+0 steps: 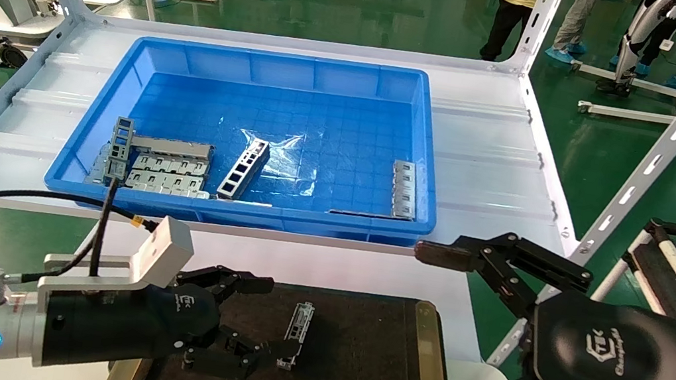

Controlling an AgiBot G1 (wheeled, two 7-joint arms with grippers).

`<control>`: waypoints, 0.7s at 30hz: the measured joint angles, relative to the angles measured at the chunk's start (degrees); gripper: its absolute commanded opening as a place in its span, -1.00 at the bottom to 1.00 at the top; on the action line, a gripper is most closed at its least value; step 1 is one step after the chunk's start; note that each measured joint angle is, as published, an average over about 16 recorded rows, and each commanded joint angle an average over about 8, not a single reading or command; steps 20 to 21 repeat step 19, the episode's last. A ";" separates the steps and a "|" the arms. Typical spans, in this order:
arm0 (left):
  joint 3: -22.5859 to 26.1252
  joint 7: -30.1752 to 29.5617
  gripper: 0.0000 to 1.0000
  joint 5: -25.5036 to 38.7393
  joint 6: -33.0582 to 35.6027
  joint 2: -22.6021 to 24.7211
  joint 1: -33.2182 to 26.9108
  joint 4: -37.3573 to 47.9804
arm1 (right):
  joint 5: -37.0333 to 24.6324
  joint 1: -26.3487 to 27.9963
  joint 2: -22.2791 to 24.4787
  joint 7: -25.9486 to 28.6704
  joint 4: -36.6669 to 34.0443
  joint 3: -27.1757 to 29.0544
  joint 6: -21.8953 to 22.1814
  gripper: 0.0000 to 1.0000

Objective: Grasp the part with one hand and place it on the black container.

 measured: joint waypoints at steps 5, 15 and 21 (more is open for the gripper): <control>-0.71 0.49 1.00 -0.54 2.18 -0.96 -1.36 -0.10 | 0.01 0.00 0.00 0.00 0.00 -0.01 0.00 1.00; -1.70 1.24 1.00 -1.25 4.64 -2.13 -3.04 -0.51 | 0.02 0.01 0.01 -0.01 0.00 -0.03 0.01 1.00; -1.89 1.38 1.00 -1.39 5.02 -2.37 -3.30 -0.68 | 0.02 0.01 0.01 -0.01 0.00 -0.03 0.01 1.00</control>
